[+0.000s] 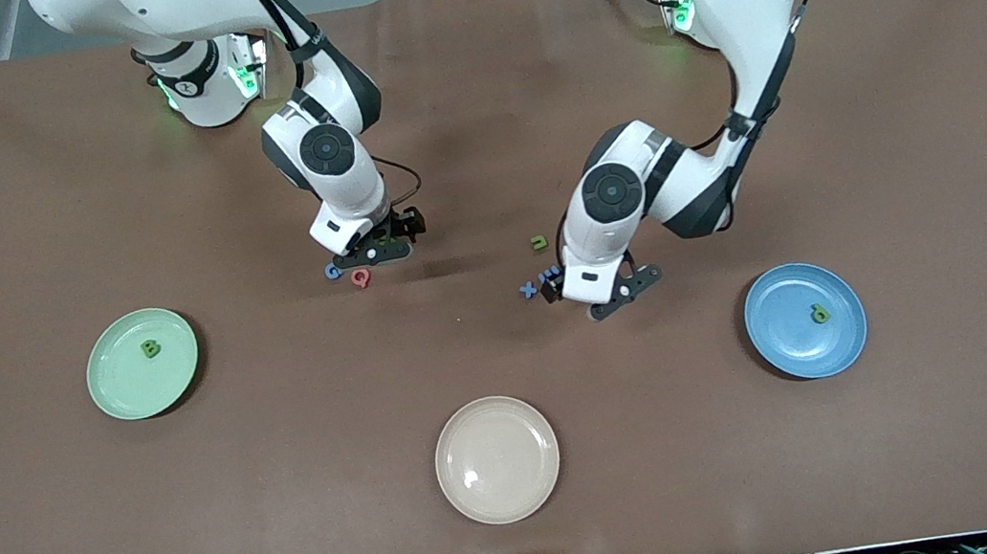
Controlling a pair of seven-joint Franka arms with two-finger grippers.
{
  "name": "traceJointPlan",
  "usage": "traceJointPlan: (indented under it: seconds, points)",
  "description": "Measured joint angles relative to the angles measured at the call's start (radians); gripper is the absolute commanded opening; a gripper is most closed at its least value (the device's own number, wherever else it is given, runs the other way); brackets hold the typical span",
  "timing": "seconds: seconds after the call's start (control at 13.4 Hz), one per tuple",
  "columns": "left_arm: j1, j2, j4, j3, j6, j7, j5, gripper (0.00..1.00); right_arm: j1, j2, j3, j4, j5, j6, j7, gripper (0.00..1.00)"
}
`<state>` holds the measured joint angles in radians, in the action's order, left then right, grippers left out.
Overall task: Sort upper and lower case letters into plates
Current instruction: 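Grasp the green M with the right gripper while the left gripper reaches m, then carry the M to the green plate with the right gripper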
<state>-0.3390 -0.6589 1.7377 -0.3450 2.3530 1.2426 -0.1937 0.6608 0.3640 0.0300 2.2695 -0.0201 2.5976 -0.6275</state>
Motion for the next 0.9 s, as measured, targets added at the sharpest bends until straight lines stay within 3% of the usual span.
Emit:
traceJointPlan:
  seconds: [0.45, 0.9]
  points:
    - [-0.045, -0.075, -0.054, 0.003, 0.001, 0.036, 0.0, 1.0, 0.0, 0.018, 0.0, 0.005, 0.0, 0.0, 0.0, 0.7]
    - [-0.046, -0.082, -0.043, 0.004, 0.0, 0.066, 0.0, 1.0, 0.0, 0.034, 0.001, 0.003, 0.0, 0.0, 0.0, 0.52]
